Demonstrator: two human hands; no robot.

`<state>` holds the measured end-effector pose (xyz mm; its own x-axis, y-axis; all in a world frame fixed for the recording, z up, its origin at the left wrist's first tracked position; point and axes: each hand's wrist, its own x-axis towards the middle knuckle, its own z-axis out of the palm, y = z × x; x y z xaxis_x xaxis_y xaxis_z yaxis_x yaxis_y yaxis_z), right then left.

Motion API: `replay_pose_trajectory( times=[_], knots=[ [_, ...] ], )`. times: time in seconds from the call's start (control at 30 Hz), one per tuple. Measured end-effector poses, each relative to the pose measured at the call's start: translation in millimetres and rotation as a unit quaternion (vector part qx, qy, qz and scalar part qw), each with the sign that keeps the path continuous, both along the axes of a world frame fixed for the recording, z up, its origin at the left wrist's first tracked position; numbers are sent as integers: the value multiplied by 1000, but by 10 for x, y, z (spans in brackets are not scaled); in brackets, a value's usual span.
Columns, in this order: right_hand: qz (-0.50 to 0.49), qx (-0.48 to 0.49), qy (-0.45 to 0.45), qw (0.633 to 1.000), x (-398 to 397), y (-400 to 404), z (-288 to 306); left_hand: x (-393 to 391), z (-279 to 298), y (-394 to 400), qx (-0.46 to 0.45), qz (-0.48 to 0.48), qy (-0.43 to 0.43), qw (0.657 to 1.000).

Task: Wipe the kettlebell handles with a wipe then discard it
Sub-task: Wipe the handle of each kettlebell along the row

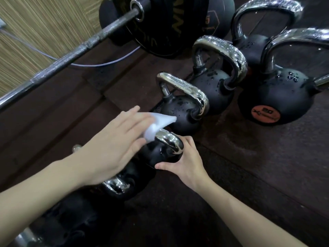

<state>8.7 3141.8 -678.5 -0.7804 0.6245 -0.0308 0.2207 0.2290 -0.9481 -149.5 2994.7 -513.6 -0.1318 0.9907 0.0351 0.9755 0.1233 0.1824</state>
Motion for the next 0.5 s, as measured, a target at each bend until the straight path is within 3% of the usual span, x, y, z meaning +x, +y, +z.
replay_pose_trajectory(
  times=[0.13,0.2,0.4,0.5],
  knots=[
    [6,16,21,1000,4,3,33,151,-68,200,-23,-123,84,989],
    [9,26,17,999,-10,7,43,185,-63,374,-32,-140,109,984],
    [-6,16,-13,1000,-32,11,-16,30,27,506,-46,-56,104,992],
    [8,13,-19,1000,-26,21,-9,-132,26,407,-23,89,-10,996]
  ],
)
